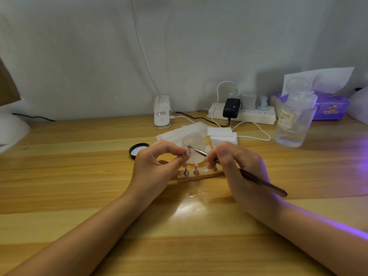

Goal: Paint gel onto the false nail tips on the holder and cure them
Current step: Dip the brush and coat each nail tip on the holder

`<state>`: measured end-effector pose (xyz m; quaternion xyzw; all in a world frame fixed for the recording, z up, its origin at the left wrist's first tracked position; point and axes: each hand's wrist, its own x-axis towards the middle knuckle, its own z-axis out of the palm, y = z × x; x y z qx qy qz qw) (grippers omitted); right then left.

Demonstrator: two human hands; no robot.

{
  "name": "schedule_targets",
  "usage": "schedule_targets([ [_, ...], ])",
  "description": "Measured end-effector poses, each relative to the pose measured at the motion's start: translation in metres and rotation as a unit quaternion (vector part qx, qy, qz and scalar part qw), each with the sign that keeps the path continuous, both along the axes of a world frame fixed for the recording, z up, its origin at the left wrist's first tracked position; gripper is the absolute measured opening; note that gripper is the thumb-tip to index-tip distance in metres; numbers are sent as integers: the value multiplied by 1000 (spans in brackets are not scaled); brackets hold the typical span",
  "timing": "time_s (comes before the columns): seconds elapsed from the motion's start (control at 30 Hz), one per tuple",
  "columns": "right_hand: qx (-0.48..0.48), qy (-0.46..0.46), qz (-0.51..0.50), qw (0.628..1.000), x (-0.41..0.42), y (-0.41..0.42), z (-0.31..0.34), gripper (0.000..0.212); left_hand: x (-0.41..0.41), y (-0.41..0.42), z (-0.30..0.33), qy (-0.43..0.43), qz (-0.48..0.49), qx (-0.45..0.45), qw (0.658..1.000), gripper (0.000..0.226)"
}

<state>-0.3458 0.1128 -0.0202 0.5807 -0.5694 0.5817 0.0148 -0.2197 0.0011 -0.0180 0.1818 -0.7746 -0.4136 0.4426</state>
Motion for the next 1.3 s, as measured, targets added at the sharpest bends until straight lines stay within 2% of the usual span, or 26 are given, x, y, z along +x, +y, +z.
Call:
schedule_targets([
  [0.17, -36, -14, 43, 998, 2, 3, 1, 41, 0, -1, 0, 7, 5, 9, 1000, 6],
  [0.3, -50, -28, 35, 998, 1, 2, 1, 34, -1, -1, -1, 13, 0, 23, 1000, 6],
  [0.43, -7, -14, 13, 1000, 0, 1, 0, 30, -1, -1, -2, 7, 8, 22, 1000, 8],
  [0.63, -30, -46, 68, 996, 2, 4, -1, 35, 0, 0, -1, 10, 7, 27, 1000, 10],
  [0.73, -39, -49, 52, 997, 0, 3, 0, 34, 0, 0, -1, 9, 7, 28, 1000, 10],
  [0.9, 0, -29, 16, 999, -1, 0, 0, 31, -1, 0, -1, 4, 5, 26, 1000, 10],
  [1.13, -31, -40, 87, 995, 4, 5, 0, 33, -2, 0, -2, 16, 1, 29, 999, 10],
  [1.2, -41, -46, 67, 996, 2, 4, 1, 32, -2, 0, -2, 21, 2, 36, 999, 9],
  [1.3, -7, -44, 37, 998, 1, 2, 2, 32, -2, 0, -2, 19, -1, 34, 999, 9],
])
